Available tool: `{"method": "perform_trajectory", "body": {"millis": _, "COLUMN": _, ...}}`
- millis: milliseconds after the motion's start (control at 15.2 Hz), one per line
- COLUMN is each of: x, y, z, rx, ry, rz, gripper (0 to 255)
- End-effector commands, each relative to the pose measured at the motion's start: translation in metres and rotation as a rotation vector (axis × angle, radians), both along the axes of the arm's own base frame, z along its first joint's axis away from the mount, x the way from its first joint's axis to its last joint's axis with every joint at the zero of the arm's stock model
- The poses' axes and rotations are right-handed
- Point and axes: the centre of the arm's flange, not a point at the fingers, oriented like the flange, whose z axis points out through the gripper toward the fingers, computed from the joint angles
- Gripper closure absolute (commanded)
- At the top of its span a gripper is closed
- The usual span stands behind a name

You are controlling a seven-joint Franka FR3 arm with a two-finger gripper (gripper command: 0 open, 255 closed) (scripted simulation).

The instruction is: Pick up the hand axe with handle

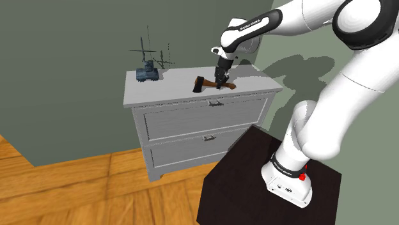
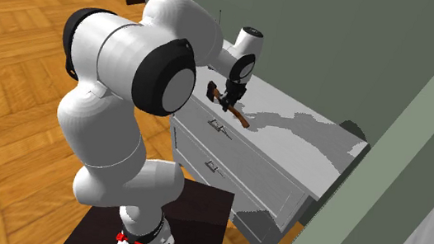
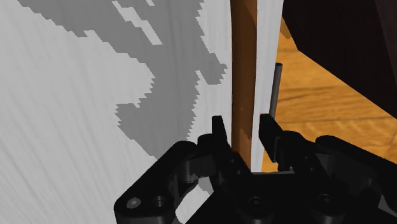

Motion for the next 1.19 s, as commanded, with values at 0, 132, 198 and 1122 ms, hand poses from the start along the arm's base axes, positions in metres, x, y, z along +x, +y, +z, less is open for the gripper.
{"method": "perform_trajectory", "body": {"millis": 0, "x": 0.000, "y": 0.000, "z": 0.000, "rx": 0.000, "ry": 0.000, "rz": 0.000, "gripper": 255}}
{"method": "perform_trajectory", "body": {"millis": 132, "x": 0.000, "y": 0.000, "z": 0.000, "rx": 0.000, "ry": 0.000, "rz": 0.000, "gripper": 255}}
{"method": "perform_trajectory", "body": {"millis": 198, "x": 0.000, "y": 0.000, "z": 0.000, "rx": 0.000, "ry": 0.000, "rz": 0.000, "gripper": 255}}
{"method": "perform_trajectory", "body": {"millis": 1122, "x": 0.000, "y": 0.000, "z": 0.052, "rx": 0.000, "ry": 0.000, "rz": 0.000, "gripper": 255}}
